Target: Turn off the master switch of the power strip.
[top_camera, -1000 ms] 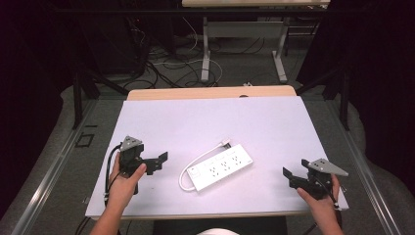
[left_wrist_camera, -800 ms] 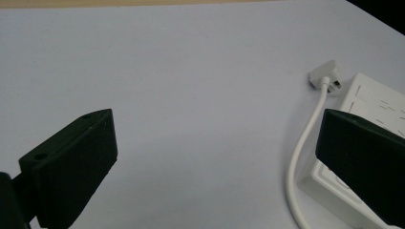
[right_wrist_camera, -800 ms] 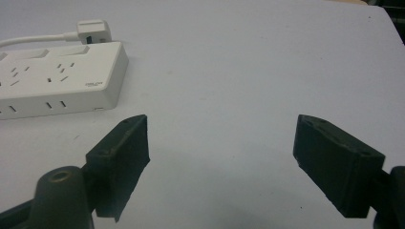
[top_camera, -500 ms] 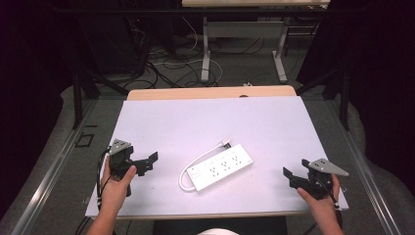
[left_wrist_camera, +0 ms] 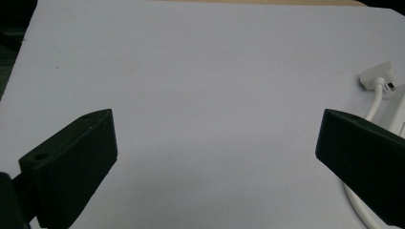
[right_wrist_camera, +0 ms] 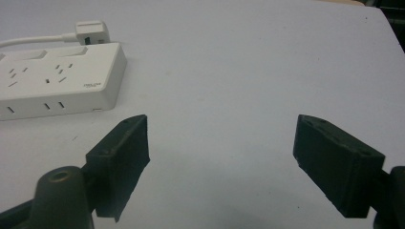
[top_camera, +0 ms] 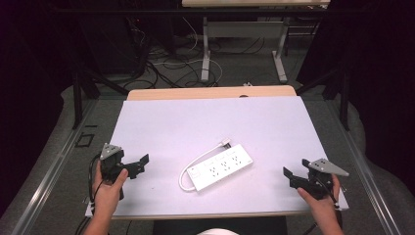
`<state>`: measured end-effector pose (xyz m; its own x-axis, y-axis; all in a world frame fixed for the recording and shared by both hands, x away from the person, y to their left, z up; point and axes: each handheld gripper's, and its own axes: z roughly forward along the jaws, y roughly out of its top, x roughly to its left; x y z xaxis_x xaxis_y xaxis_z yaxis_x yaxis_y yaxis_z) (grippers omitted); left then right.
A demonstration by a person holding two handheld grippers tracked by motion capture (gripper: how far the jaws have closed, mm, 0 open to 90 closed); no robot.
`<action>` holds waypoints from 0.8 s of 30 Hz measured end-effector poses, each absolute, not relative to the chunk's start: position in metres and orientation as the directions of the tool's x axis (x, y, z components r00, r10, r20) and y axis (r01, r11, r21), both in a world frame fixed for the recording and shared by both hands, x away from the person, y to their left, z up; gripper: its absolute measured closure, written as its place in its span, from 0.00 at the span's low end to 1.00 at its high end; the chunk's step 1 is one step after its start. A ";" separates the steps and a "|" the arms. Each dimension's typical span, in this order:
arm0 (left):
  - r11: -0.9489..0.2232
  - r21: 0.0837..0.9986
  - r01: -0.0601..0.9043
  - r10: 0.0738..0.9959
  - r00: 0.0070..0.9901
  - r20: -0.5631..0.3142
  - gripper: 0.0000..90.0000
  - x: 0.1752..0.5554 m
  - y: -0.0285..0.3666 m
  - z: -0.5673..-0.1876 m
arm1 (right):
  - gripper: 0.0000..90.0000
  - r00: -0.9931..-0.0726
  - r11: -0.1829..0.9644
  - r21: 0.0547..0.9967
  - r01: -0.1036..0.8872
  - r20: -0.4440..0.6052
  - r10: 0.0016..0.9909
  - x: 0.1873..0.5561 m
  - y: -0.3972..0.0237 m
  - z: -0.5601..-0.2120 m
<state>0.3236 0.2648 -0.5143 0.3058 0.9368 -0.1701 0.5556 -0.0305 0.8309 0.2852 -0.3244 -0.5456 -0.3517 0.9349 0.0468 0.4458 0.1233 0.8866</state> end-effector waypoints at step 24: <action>0.008 0.822 0.570 0.954 0.242 -0.178 0.01 0.324 0.287 -0.540 | 0.21 -0.351 0.118 0.890 0.441 0.051 0.935 0.286 -0.325 -0.547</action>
